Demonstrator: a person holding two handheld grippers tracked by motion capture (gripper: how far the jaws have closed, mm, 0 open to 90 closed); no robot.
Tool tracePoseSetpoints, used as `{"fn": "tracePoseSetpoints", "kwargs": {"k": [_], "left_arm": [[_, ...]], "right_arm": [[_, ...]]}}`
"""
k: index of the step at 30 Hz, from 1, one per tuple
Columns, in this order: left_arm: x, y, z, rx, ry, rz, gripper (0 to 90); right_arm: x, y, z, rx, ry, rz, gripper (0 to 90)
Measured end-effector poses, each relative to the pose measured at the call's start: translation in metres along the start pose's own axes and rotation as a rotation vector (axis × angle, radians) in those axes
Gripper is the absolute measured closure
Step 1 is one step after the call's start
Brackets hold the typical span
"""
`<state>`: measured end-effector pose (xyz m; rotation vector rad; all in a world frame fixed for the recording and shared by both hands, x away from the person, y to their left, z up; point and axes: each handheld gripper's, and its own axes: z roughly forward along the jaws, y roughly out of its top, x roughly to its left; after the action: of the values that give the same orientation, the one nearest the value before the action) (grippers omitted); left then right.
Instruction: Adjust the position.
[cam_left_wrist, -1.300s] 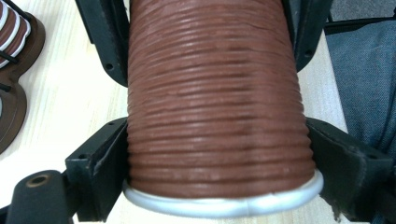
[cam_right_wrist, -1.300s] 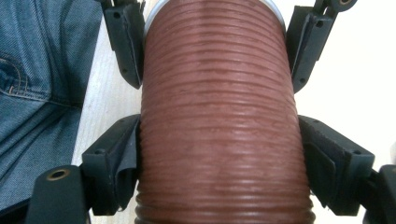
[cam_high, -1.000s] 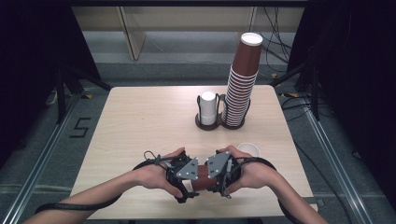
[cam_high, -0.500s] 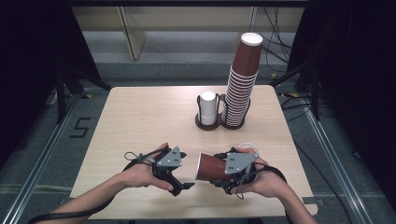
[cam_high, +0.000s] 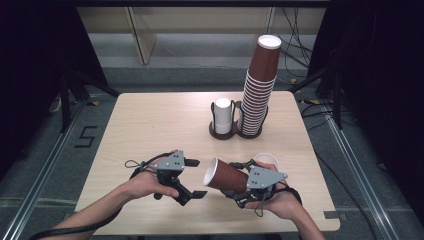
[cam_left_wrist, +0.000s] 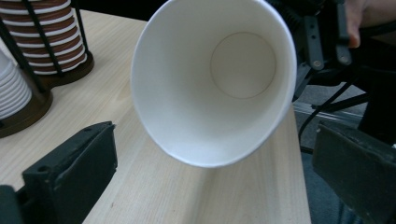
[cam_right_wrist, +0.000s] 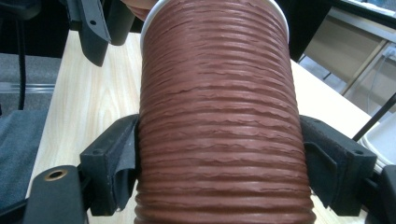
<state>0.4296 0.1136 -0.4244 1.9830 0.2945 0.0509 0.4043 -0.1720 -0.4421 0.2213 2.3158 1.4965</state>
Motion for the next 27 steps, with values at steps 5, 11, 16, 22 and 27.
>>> {"fn": "tracePoseSetpoints", "kwargs": {"k": [5, 11, 16, 22, 27], "left_arm": [[0.002, 0.002, 0.001, 0.010, -0.020, 0.005, 0.0], [0.003, 0.004, 0.005, 0.011, -0.078, -0.021, 0.0], [0.002, 0.008, 0.009, 0.030, -0.088, 0.003, 0.0], [0.001, 0.014, 0.010, 0.048, -0.118, 0.035, 0.0], [-0.001, 0.018, 0.014, 0.055, -0.154, 0.075, 0.0]], "right_arm": [[0.001, 0.001, -0.001, -0.023, 0.017, 0.000, 20.0], [0.003, 0.002, 0.000, -0.021, 0.042, -0.045, 20.1], [0.006, 0.001, 0.000, -0.020, 0.062, -0.047, 20.2], [0.009, 0.002, 0.001, -0.019, 0.085, -0.049, 20.2], [0.009, 0.006, 0.000, -0.029, 0.096, -0.055, 20.2]]}}
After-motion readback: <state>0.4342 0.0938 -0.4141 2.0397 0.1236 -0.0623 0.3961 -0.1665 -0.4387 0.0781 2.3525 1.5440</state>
